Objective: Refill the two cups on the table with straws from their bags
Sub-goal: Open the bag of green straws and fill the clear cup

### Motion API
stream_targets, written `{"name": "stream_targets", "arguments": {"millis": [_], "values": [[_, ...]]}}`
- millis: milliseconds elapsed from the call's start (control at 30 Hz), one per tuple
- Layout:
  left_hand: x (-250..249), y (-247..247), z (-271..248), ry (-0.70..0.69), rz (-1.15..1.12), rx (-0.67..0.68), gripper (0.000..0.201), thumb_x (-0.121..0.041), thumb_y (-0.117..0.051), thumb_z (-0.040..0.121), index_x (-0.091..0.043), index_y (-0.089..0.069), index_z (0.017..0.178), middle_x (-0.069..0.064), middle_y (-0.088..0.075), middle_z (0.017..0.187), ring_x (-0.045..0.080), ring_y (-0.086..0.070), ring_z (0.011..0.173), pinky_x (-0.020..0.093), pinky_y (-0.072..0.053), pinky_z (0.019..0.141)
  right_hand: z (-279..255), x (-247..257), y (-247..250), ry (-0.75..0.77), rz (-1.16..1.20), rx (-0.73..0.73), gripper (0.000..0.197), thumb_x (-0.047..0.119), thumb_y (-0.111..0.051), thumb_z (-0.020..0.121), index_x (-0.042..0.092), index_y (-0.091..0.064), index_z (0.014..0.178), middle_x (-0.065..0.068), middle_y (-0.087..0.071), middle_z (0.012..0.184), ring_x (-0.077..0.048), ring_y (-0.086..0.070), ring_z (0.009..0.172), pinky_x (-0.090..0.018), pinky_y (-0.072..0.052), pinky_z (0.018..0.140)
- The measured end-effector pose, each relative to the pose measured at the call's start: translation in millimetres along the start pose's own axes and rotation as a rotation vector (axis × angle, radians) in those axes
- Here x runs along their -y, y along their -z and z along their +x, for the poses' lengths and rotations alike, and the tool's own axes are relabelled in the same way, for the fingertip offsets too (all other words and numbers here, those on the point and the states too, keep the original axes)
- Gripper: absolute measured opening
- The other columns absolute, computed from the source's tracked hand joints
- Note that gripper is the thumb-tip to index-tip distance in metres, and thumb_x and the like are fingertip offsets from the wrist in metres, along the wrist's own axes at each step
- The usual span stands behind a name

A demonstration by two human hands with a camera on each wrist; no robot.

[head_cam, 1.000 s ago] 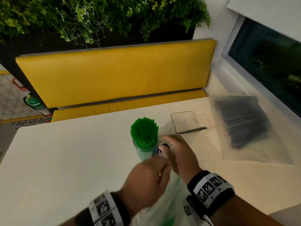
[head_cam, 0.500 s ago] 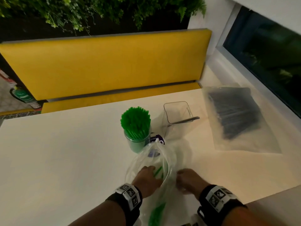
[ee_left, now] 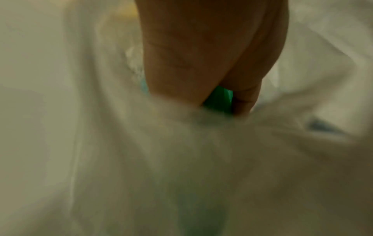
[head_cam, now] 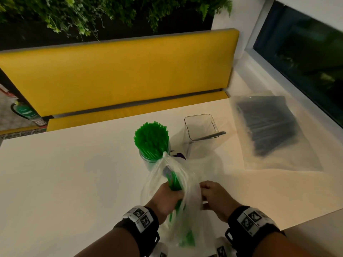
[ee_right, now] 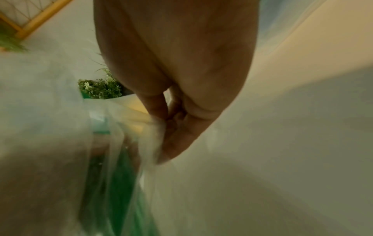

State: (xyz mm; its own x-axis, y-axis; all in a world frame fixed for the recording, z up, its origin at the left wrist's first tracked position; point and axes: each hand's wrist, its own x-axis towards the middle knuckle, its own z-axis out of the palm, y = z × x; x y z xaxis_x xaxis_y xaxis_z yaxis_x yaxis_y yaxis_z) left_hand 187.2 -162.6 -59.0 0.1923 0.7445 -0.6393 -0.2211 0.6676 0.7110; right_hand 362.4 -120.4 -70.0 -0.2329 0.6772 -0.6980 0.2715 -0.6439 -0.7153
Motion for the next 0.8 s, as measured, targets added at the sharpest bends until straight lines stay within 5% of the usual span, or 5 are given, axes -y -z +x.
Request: {"name": "stream_targets", "arguments": {"millis": [200,367,467,567,800], "values": [[-11.0,3.0,1.5,-0.072,0.316,-0.048,0.031,-0.037,-0.068,0.076,-0.018,-0.076,0.099,0.013,-0.074,0.107,0.033,-0.070,0.101,0.050,-0.056,0.093,-1.8,6.2,-4.4,0.028,0.035,0.098,0.018,0.006,-0.058,0.093,0.009,-0.066,0.109,-0.029,-0.065,0.111,-0.032,-0.064,0.084,-0.040,-0.058,0.066],[-17.5,9.8,-9.0,-0.183,0.689,-0.081,0.021,-0.029,-0.051,0.096,-0.027,-0.069,0.084,-0.009,-0.072,0.087,0.006,-0.066,0.076,0.027,-0.055,0.081,1.2,1.2,18.3,0.021,-0.265,-0.305,0.024,0.001,-0.058,0.091,0.004,-0.058,0.115,-0.024,-0.057,0.115,-0.029,-0.059,0.087,-0.038,-0.049,0.078],[-26.6,13.1,-17.9,-0.252,0.849,0.013,0.026,-0.026,-0.047,0.100,-0.032,-0.060,0.079,-0.012,-0.065,0.077,-0.008,-0.055,0.062,0.019,-0.051,0.075,-7.9,1.3,18.6,0.377,-0.685,-0.333,0.088,0.025,-0.077,0.081,0.029,-0.023,0.151,0.008,-0.033,0.144,-0.012,-0.037,0.131,-0.029,-0.033,0.111],[-33.9,9.3,-19.1,-0.317,0.956,0.031,0.015,-0.034,-0.051,0.101,-0.032,-0.059,0.089,-0.017,-0.055,0.070,-0.008,-0.051,0.059,0.010,-0.042,0.067,-3.4,2.0,10.4,0.476,-0.906,-0.075,0.054,0.061,-0.067,0.081,0.067,-0.041,0.127,0.006,-0.059,0.131,-0.013,-0.054,0.122,-0.042,-0.043,0.112],[-54.0,21.5,-40.4,-0.356,1.026,0.246,0.008,-0.024,-0.055,0.099,-0.024,-0.063,0.100,-0.011,-0.068,0.090,-0.003,-0.061,0.088,0.017,-0.043,0.087,8.5,-11.4,26.0,0.174,-1.003,-0.255,0.025,0.021,-0.051,0.096,0.018,-0.063,0.118,-0.005,-0.066,0.124,-0.024,-0.060,0.114,-0.028,-0.045,0.097]]}}
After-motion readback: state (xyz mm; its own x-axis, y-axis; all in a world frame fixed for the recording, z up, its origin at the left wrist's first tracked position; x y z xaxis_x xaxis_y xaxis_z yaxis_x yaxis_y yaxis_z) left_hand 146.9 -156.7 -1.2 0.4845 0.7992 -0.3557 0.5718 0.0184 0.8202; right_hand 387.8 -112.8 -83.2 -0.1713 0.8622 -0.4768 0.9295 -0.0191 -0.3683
